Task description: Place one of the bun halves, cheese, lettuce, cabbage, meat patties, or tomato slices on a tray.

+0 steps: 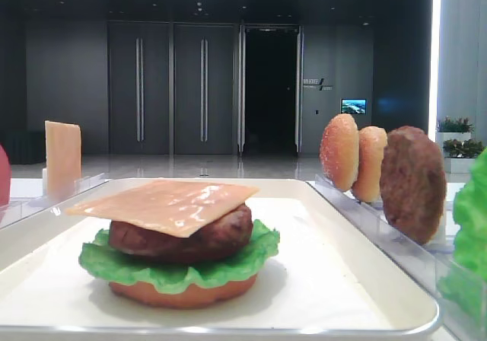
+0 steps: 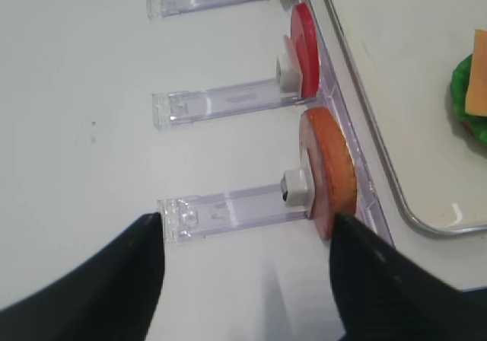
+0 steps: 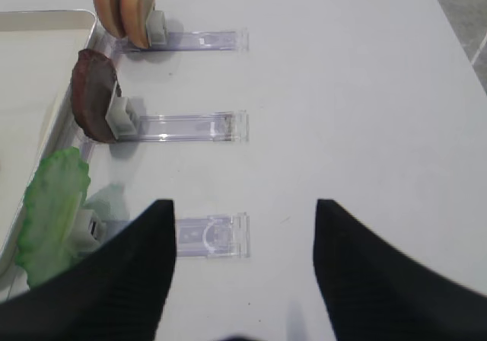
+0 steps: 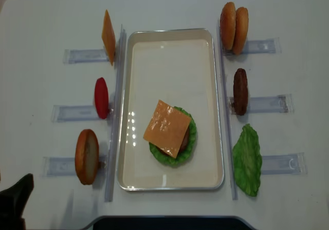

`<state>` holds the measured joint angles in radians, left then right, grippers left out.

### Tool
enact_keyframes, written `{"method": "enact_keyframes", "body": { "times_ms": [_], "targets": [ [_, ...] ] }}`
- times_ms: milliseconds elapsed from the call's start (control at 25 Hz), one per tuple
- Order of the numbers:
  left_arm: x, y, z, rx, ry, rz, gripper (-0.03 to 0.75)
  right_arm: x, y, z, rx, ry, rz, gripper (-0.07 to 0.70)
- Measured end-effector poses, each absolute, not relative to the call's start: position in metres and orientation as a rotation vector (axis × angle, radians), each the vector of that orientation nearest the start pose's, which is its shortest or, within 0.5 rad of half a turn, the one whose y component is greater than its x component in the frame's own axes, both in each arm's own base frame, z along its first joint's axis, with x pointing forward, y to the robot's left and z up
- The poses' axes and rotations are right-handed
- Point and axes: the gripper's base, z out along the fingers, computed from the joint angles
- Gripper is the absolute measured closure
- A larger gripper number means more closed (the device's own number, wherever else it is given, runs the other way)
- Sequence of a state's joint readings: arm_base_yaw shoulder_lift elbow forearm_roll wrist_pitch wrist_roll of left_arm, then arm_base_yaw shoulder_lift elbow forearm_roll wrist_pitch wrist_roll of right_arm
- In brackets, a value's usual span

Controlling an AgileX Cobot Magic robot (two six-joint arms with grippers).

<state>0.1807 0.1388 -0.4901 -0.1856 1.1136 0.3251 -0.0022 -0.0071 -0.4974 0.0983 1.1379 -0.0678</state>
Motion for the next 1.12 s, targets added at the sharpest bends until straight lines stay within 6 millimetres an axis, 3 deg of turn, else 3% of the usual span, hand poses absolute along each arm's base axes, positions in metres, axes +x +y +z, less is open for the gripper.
{"method": "enact_keyframes", "body": {
  "times_ms": [640, 1120],
  "targets": [
    [-0.006, -0.016, 0.268, 0.137, 2.089, 0.023, 0.198, -0.009, 0.008, 0.271, -0.079, 2.112, 0.077, 0.22],
    [-0.007, -0.015, 0.268, 0.171, 2.089, -0.01, 0.198, -0.009, 0.008, 0.271, -0.079, 2.112, 0.077, 0.22]
  ]
}}
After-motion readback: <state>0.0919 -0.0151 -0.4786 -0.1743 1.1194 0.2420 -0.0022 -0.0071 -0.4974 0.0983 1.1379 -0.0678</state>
